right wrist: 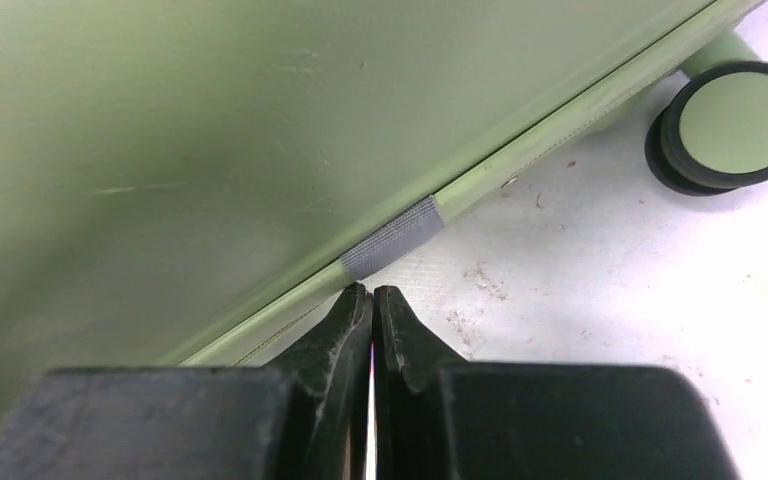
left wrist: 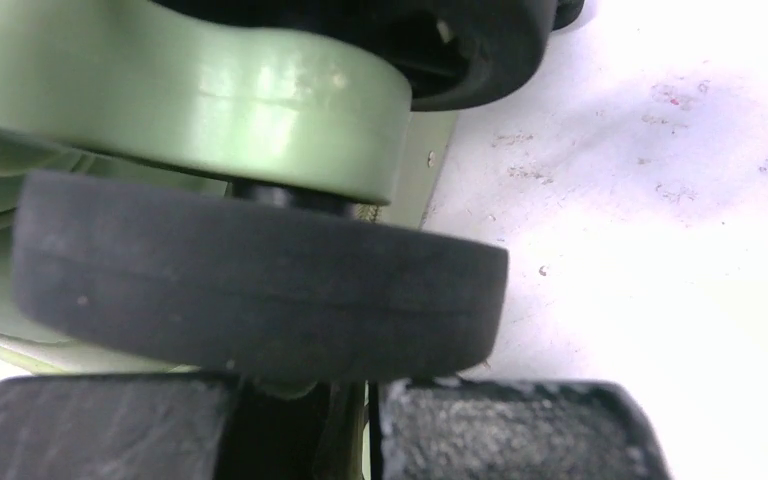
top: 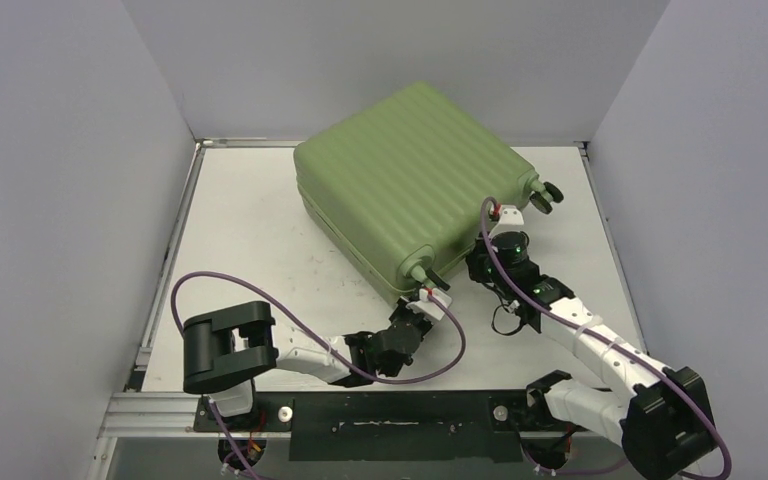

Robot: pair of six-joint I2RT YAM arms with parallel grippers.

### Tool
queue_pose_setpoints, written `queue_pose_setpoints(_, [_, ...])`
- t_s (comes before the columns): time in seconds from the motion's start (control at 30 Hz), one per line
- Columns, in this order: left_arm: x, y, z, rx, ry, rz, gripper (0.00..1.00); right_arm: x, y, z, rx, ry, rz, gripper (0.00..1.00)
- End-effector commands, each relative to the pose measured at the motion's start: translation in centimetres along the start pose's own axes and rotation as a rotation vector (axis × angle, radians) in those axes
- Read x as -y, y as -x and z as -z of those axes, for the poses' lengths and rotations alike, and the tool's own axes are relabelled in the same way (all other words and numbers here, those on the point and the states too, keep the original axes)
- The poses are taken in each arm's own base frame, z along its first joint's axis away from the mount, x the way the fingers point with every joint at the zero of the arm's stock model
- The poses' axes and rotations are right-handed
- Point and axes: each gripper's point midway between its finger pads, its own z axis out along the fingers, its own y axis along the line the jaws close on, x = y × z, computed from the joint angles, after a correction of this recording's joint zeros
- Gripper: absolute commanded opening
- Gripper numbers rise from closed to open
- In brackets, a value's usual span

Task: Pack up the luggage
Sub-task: Zip the luggage at the center of the board.

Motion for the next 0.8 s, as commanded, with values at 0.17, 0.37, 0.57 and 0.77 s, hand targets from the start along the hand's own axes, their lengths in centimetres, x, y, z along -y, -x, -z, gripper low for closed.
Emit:
queue_pose_setpoints(0.17, [-0.7,1.8,1.0,0.072,-0.023,0.156,0.0,-1.3,5.4,4.0,0.156,0.054,0.018,0.31])
queue_pose_setpoints(0.37, [-1.1,1.8,1.9,0.099,-0.074,0.201,0.0,-6.2,6.6,6.5,0.151,0.312,-0.006,0.7])
queue_pose_setpoints(0.57, [-1.5,1.5,2.8,0.129,-0.105,0.238,0.0,-11.6,6.7,8.4,0.064,0.561,-0.069,0.76])
queue_pose_setpoints(0.77, [-2.3,1.4,3.4,0.141,-0.101,0.246,0.0,-14.6,6.6,10.1,0.025,0.686,-0.129,0.76])
